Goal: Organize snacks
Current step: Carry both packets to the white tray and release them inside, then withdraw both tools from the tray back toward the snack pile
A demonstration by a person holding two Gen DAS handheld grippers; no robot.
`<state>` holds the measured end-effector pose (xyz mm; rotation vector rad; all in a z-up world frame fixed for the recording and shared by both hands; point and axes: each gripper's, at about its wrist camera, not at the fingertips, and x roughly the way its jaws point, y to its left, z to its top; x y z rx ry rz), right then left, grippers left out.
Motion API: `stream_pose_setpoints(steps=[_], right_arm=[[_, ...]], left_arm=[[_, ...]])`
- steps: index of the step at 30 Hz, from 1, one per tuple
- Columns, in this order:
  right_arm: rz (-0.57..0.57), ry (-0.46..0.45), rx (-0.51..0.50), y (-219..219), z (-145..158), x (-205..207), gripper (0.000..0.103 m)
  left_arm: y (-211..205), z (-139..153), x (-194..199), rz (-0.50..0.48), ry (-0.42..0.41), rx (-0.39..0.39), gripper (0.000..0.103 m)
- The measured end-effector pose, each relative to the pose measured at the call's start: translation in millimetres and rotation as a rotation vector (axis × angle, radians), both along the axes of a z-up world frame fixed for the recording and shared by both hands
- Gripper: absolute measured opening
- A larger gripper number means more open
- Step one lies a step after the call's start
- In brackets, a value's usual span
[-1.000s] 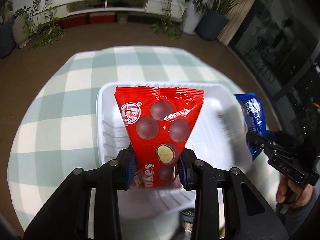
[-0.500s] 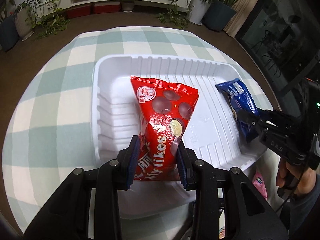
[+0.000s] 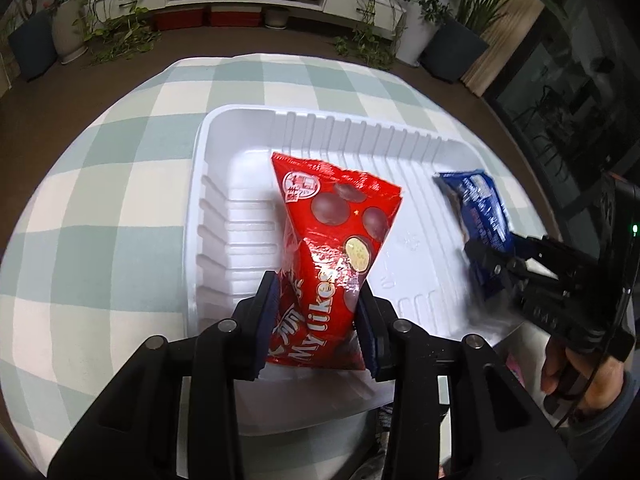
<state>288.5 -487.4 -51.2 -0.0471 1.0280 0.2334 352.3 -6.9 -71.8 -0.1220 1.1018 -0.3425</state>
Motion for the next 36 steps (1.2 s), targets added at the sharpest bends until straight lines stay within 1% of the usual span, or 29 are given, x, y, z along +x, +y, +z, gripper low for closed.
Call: stream_pose_setpoints(steps=[2,4,7,9,10,11,12,13,14,15,16,17,18,20,22,23,24,28,30,31,34,36], right_arm=[[-0.002,-0.023,0.003,2,7,-4,0.067],[-0.002,-0.056,-0.005,4,16,-8,0.069],[0.000,-0.081,0.002,4,32,-14,0.069],[-0.004,-0.114,0.023,0,48,-24,0.071],[-0.004,-0.128,0.035,-2,55,-30,0.074],[-0.005,-0.153,0.061,-6,67,-41,0.077],[-0.003,-0.173,0.089,-10,75,-50,0.079],[0.001,-0.186,0.110,-13,81,-57,0.082],[0.004,-0.211,0.152,-19,91,-73,0.085],[0.004,-0.223,0.171,-22,96,-81,0.086],[0.003,-0.240,0.202,-26,102,-94,0.089],[-0.001,-0.257,0.234,-31,107,-107,0.092],[-0.009,-0.271,0.274,-37,110,-124,0.093],[-0.018,-0.287,0.352,-45,111,-151,0.101],[-0.034,-0.272,0.432,-53,104,-183,0.101],[-0.039,-0.261,0.447,-54,100,-191,0.101],[-0.049,-0.246,0.464,-55,94,-207,0.101],[-0.061,-0.239,0.472,-53,79,-254,0.101],[-0.046,-0.222,0.461,-46,70,-277,0.101],[-0.036,-0.216,0.449,-42,66,-285,0.101],[-0.017,-0.207,0.422,-33,57,-306,0.101],[-0.009,-0.197,0.429,-27,51,-315,0.101]], left_arm=[[3,3,1,0.005,-0.004,-0.034,0.035],[4,9,2,0.004,-0.019,-0.054,0.036],[5,25,-3,0.005,-0.057,-0.079,0.046],[8,42,-12,0.003,-0.102,-0.094,0.051],[10,50,-17,0.001,-0.124,-0.096,0.055],[11,61,-26,-0.003,-0.159,-0.094,0.063],[13,73,-37,-0.012,-0.202,-0.092,0.067],[15,85,-49,-0.023,-0.242,-0.094,0.075],[17,96,-63,-0.036,-0.283,-0.101,0.084],[19,107,-79,-0.058,-0.325,-0.113,0.089],[21,116,-96,-0.084,-0.358,-0.122,0.096],[23,124,-112,-0.102,-0.381,-0.125,0.100],[24,128,-125,-0.113,-0.396,-0.124,0.100],[25,133,-156,-0.138,-0.411,-0.128,0.101],[29,133,-189,-0.160,-0.415,-0.151,0.101],[30,131,-201,-0.167,-0.413,-0.163,0.101],[33,128,-218,-0.166,-0.406,-0.179,0.101],[46,106,-270,-0.135,-0.380,-0.205,0.101],[49,92,-294,-0.126,-0.364,-0.186,0.101],[49,84,-306,-0.126,-0.364,-0.162,0.101],[42,65,-330,-0.147,-0.344,-0.103,0.101],[36,54,-342,-0.165,-0.328,-0.091,0.101]])
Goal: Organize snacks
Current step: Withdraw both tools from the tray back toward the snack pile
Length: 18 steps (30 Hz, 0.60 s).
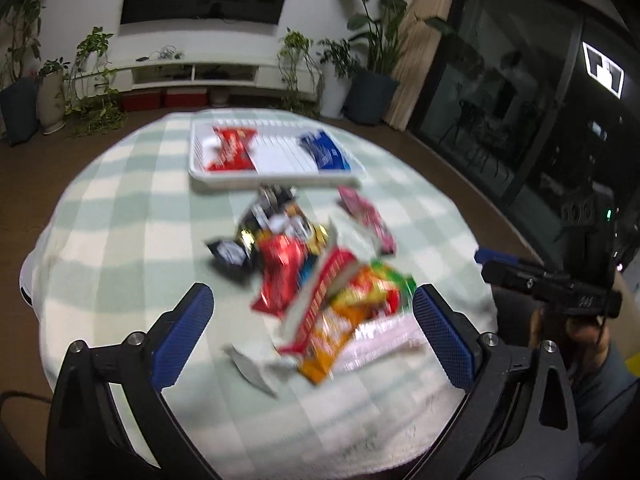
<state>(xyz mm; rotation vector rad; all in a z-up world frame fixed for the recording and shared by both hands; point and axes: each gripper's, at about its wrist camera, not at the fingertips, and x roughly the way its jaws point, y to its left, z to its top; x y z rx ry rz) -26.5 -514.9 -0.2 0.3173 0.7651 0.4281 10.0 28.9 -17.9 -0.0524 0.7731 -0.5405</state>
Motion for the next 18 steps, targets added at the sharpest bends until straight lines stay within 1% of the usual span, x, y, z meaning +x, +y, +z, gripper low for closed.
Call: stream_pose_setpoints(steps=[2,3,4,6,8,10,12,14,16,18], right_arm=[[0.006,0.017,0.020,4,-7,-5,0.101],[0.013,0.029,0.031,6,-11,-6,0.101],[0.020,0.037,0.036,7,-13,-7,0.101],[0.033,0.049,0.031,13,-17,-9,0.101],[0.036,0.041,0.021,15,-17,-13,0.101],[0.032,0.032,0.014,16,-16,-14,0.101],[0.021,0.017,0.004,14,-15,-16,0.101],[0.011,0.006,-0.009,13,-13,-17,0.101],[0.007,0.001,-0.022,12,-12,-17,0.101],[0.008,-0.002,-0.050,15,-13,-18,0.101]], left_arm=[[-7,-12,-7,-0.019,0.030,0.002,0.101],[-12,-19,-9,-0.035,0.058,-0.001,0.101],[-16,-23,-5,-0.045,0.075,0.001,0.101],[-26,-33,-4,-0.058,0.115,0.038,0.101],[-31,-34,-3,-0.057,0.105,0.065,0.102],[-33,-31,-6,-0.056,0.049,0.093,0.103],[-35,-25,-5,-0.063,0.009,0.117,0.103],[-36,-21,0,-0.055,0.021,0.148,0.103],[-34,-17,13,-0.047,0.057,0.145,0.103],[-31,-11,24,-0.061,0.046,0.137,0.102]])
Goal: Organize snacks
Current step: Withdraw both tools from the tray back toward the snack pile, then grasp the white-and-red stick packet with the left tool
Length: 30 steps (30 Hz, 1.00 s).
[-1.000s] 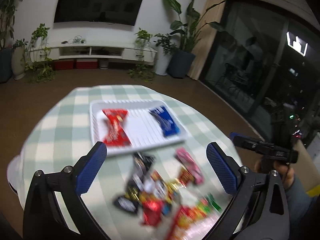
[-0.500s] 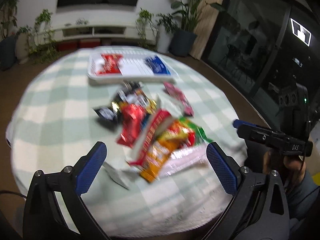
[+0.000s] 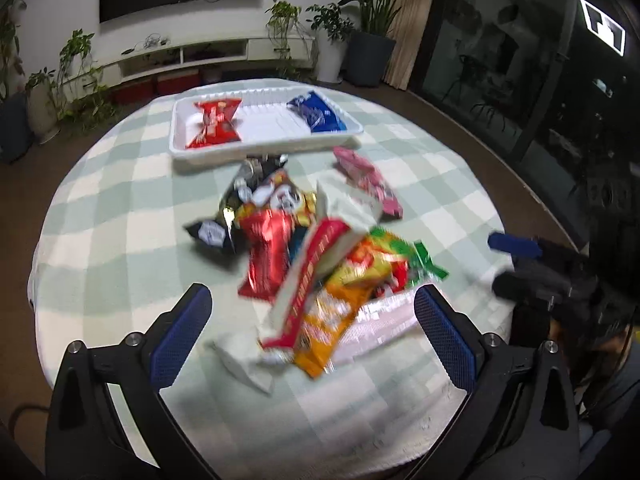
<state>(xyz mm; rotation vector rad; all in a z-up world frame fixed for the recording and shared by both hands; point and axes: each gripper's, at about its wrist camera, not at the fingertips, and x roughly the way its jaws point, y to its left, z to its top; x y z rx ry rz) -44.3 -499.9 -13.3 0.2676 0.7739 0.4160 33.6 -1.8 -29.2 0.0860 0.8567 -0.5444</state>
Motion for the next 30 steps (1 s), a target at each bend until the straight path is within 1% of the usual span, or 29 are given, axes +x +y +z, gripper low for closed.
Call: stream_pose_setpoints(steps=[2,3,5,6,8,10,14,17,18,20,22,26,30], right_arm=[[0.002,-0.004,-0.016,2,0,-1,0.097],[0.004,-0.006,-0.020,2,0,-1,0.097],[0.005,-0.010,-0.023,2,0,-1,0.094],[0.003,-0.013,-0.025,1,0,-2,0.093],[-0.002,-0.012,-0.026,0,-1,-1,0.089],[-0.006,-0.006,-0.024,-1,-2,0,0.084],[-0.006,0.001,-0.017,-3,-4,2,0.082],[0.003,0.005,-0.019,-1,-6,3,0.078],[0.005,0.006,-0.021,-1,-6,3,0.078],[0.008,0.005,-0.024,0,-6,3,0.077],[0.009,0.005,-0.023,0,-6,3,0.077],[0.015,0.011,-0.021,1,-6,2,0.077],[0.019,0.012,-0.020,2,-6,2,0.077]], left_arm=[[-1,7,9,-0.037,-0.027,0.008,0.099],[-5,8,14,-0.071,-0.031,0.018,0.097],[-14,9,19,-0.120,-0.026,0.053,0.081],[-20,6,22,-0.158,-0.022,0.086,0.076],[-27,1,25,-0.193,-0.014,0.129,0.058],[-30,-8,32,-0.204,0.017,0.159,0.050],[-29,-16,39,-0.216,0.052,0.153,0.050],[-33,-25,42,-0.236,0.077,0.186,0.049],[-34,-28,42,-0.240,0.083,0.193,0.048],[-36,-34,44,-0.246,0.105,0.201,0.036],[-37,-38,46,-0.244,0.122,0.203,0.033],[-38,-39,50,-0.238,0.143,0.205,0.032],[-32,-34,56,-0.226,0.164,0.169,0.032]])
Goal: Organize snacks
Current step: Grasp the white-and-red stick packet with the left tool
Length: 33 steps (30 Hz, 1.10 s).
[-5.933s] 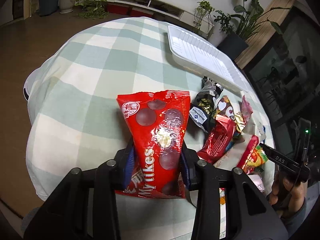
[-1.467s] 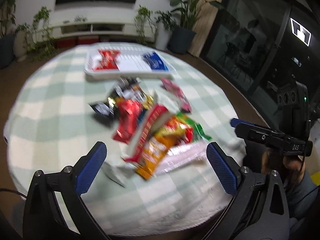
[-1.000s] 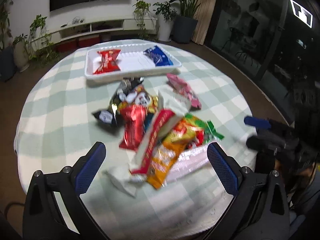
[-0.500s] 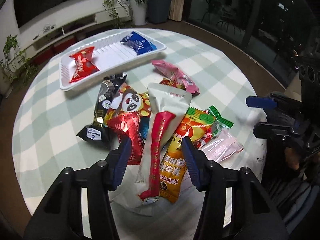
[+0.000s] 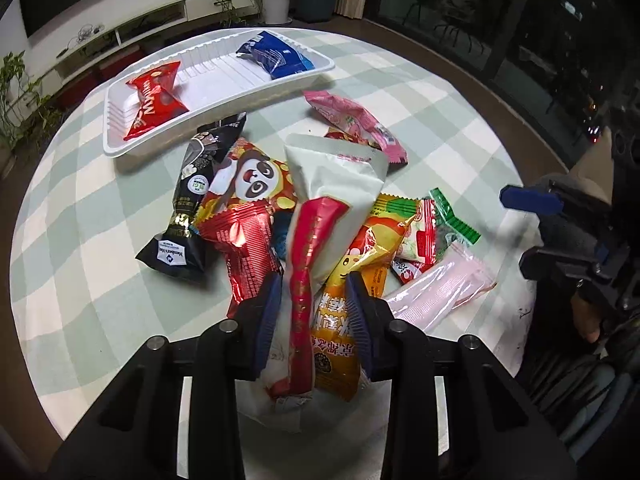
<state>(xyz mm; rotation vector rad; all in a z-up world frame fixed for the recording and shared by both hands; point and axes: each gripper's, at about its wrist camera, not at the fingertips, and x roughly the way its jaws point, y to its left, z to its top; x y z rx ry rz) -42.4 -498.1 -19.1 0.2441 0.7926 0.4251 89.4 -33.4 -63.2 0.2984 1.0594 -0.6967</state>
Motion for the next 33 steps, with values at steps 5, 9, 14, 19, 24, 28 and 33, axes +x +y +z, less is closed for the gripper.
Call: stream_pose_setpoints(steps=[5,9,14,19,24,28,33], right_arm=[[0.003,0.008,0.008,1,-1,0,0.077],[0.005,0.008,0.005,1,-2,1,0.077],[0.011,0.013,0.002,3,-3,2,0.076],[0.011,0.013,0.001,5,-2,2,0.075],[0.013,0.016,-0.004,6,-3,1,0.074],[0.015,0.018,-0.010,6,-3,1,0.074],[0.012,0.022,-0.009,6,-4,1,0.073]], left_arm=[[0,-4,-1,-0.013,0.031,0.018,0.032],[-2,-7,-2,-0.011,0.038,0.031,0.027],[-7,-7,-1,-0.012,0.044,0.032,0.026],[4,-4,2,0.026,0.043,-0.006,0.012],[6,-8,-2,0.014,0.054,0.009,0.012],[-6,-15,-6,-0.021,0.059,0.052,0.014],[-7,-16,-9,-0.022,0.045,0.061,0.014]])
